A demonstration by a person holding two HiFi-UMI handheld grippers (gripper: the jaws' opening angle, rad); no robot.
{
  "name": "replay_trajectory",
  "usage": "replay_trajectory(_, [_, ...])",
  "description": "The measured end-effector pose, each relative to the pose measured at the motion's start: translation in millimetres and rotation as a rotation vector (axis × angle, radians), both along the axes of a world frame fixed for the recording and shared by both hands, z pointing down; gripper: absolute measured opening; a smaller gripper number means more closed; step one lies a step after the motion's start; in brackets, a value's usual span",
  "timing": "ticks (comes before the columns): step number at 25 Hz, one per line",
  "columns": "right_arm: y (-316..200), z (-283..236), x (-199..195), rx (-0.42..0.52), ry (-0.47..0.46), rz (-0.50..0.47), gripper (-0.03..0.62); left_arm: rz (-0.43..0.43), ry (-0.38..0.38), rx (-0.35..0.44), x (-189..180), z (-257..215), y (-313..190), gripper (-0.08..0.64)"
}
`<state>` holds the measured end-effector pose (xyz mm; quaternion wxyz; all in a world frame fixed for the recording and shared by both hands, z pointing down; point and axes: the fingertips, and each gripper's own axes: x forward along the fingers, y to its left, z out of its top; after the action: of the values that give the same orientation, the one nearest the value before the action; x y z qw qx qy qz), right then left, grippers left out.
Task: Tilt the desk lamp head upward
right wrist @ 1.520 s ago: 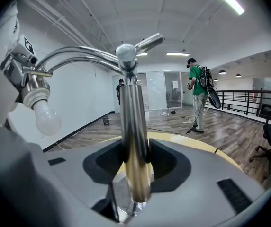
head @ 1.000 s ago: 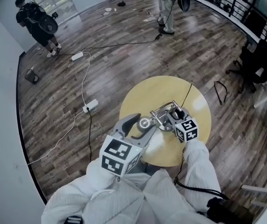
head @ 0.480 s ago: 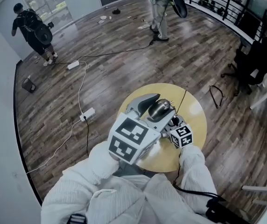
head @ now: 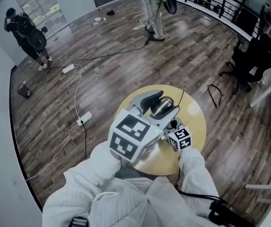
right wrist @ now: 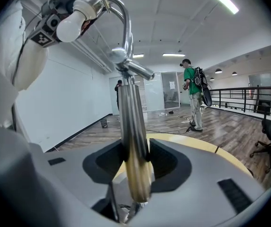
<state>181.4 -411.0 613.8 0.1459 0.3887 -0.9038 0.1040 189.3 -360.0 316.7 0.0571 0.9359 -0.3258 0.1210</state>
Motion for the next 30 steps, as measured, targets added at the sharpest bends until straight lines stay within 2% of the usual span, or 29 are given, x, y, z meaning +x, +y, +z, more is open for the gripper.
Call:
replay_trajectory(7, [-2, 2, 1, -0.037, -0.025, 0.019, 0.166, 0.019, 0.026, 0.002, -3, 3, 3, 0.242])
replay_trajectory(10, [1, 3, 1, -0.062, -0.041, 0.055, 0.166, 0.028, 0.103, -0.003, -12, -7, 10, 0.241])
replay_trajectory(13, [6, -4, 6, -0.069, -0.086, 0.103, 0.166, -0.005, 0.186, 0.032, -40, -26, 14, 0.241])
replay_trajectory(17, [23, -29, 24, -0.032, -0.207, 0.196, 0.166, -0.136, 0.267, 0.03, -104, -25, 6, 0.241])
replay_trajectory(21, [53, -43, 54, -0.014, -0.276, 0.342, 0.166, -0.377, 0.327, -0.07, -181, 34, -8, 0.241])
replay_trajectory(23, [71, -43, 66, -0.02, -0.267, 0.417, 0.166, -0.466, 0.302, -0.144, -198, 88, -6, 0.211])
replay_trajectory(25, [88, -38, 66, -0.037, -0.243, 0.471, 0.164, -0.506, 0.226, -0.195, -195, 145, 2, 0.127])
replay_trajectory(28, [107, -24, 52, -0.063, -0.192, 0.513, 0.139, -0.473, 0.104, -0.202, -163, 210, 16, 0.009])
replay_trajectory(30, [113, -15, 43, -0.076, -0.159, 0.538, 0.044, -0.411, 0.065, -0.201, -134, 239, 22, 0.002])
